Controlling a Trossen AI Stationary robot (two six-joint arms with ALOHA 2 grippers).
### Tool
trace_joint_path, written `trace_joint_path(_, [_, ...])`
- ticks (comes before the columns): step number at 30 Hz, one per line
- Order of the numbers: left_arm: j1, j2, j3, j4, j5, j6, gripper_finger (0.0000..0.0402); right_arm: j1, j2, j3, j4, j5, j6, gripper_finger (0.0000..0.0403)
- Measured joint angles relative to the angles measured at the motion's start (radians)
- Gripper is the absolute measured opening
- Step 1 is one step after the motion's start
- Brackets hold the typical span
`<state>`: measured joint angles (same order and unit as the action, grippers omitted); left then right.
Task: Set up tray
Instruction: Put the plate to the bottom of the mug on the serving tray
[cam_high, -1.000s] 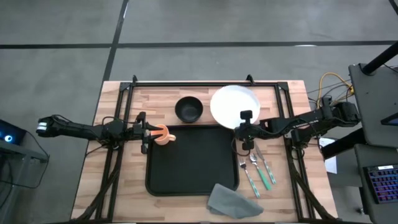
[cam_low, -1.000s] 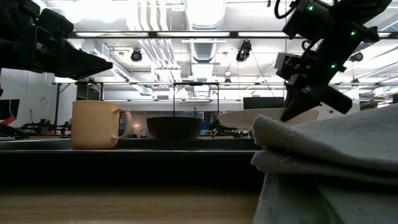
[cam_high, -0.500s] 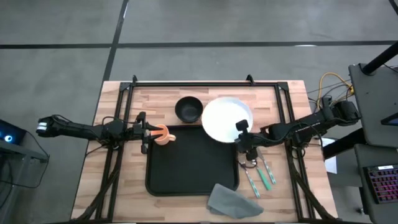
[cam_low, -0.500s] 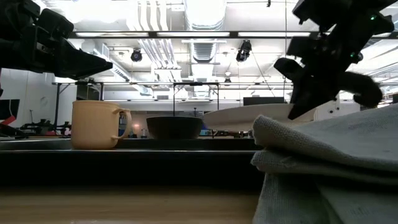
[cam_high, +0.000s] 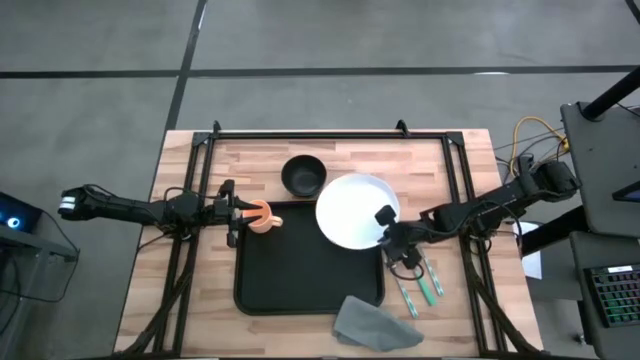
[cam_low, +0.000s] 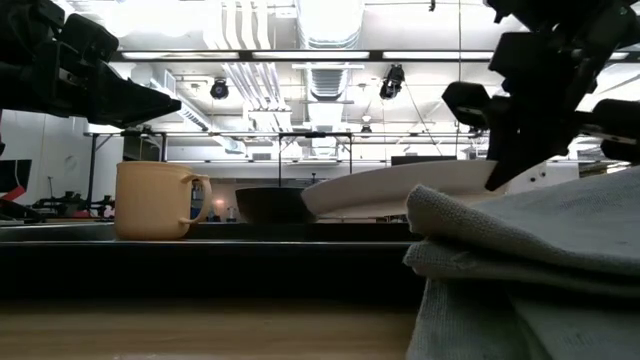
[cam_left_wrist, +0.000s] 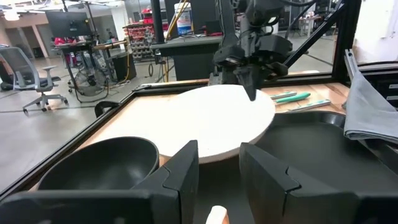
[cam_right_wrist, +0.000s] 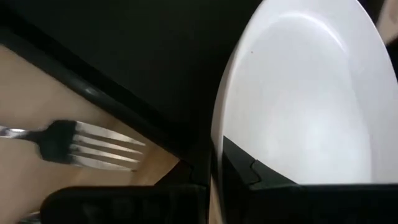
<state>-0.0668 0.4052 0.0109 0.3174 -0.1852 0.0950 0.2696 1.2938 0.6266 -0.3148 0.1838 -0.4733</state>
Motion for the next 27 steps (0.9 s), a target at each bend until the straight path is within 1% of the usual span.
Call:
trace_joint_path(13, [0.000,0.000,0.000,0.000,0.000,0.000,0.0099,0.016,0.000,0.000,0.007,-0.010,-0.007,0.0008])
trace_joint_path(19, [0.000,0.000,0.000,0.000,0.000,0.000,0.0099,0.027,0.000,0.000,0.010,-0.010,-0.060,0.0008])
trace_joint_path(24, [0.000,0.000,0.000,0.000,0.000,0.000,0.0099,0.027,0.006,0.000,0.053,-0.010,-0.088,0.0008])
trace_joint_path(27, [0.000,0.000,0.000,0.000,0.000,0.000,0.0099,0.027,0.042,0.002,0.078,-0.055,-0.119,0.0008])
